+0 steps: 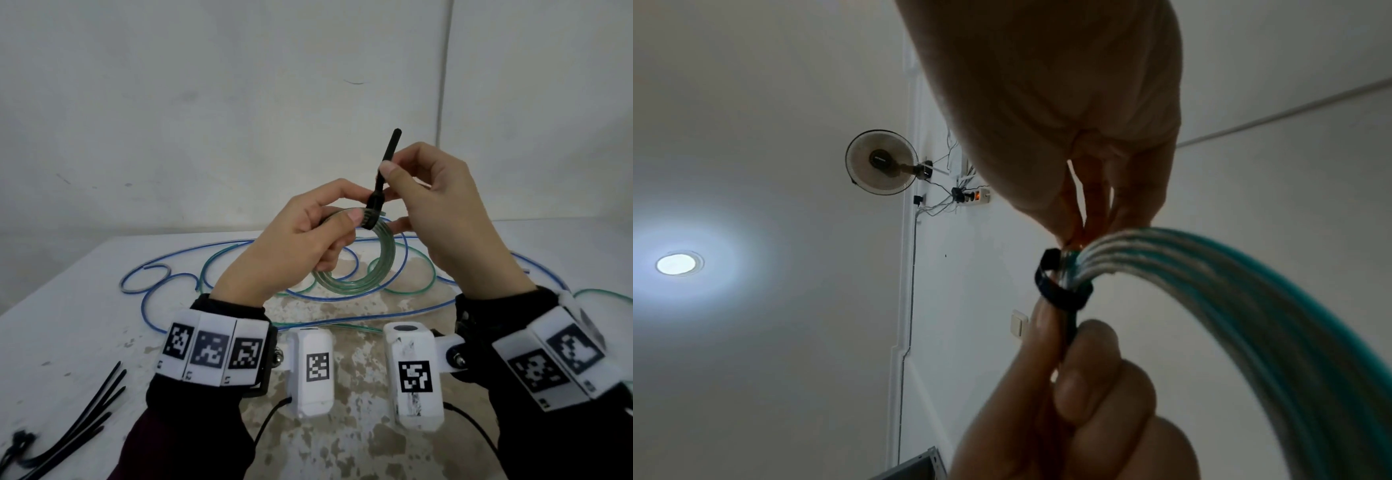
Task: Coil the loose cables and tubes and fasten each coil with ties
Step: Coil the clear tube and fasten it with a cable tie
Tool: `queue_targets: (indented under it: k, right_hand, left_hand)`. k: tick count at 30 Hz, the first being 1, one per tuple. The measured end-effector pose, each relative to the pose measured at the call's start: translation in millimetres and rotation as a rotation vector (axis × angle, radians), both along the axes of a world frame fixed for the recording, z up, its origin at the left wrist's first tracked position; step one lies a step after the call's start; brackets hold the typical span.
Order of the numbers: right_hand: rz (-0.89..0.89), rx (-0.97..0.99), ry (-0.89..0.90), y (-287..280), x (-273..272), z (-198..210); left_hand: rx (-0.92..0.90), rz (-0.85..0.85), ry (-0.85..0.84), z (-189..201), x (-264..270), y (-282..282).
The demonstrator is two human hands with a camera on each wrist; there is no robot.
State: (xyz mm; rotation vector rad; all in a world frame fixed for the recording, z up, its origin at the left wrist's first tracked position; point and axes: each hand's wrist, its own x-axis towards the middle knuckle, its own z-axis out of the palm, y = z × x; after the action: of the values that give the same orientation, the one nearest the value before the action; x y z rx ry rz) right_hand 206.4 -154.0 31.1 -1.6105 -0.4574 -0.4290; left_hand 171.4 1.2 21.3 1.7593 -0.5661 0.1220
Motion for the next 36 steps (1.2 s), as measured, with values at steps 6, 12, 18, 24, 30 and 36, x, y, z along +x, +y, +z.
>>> queue_targets:
  k: [6, 12, 18, 24, 30, 36]
  right_hand:
    - [0.282, -0.063, 0.124, -13, -4, 7]
    - [0.064, -0.091, -0.014, -4, 2, -1]
    - [-0.046, -0.063, -0.013, -1, 6, -7]
    - [0.024, -0.046, 0.051, 0, 6, -6]
    - [0.240, -0.017, 0.145, -12, 4, -1]
    - [0.121, 0.006, 0.011, -4, 4, -5]
  left_hand:
    - [-0.062, 0.054, 0.028, -1, 3, -1]
    - [-0.023, 0.021, 0.045, 0, 1, -6]
    - [0.059, 0.047, 0.035, 1, -1, -11]
    - [-0.043, 0.150, 0.038, -3, 0, -17]
    - [-0.092, 0.206, 0.024, -5, 4, -21]
    - [-0.077, 0.293, -0.107, -11, 8, -24]
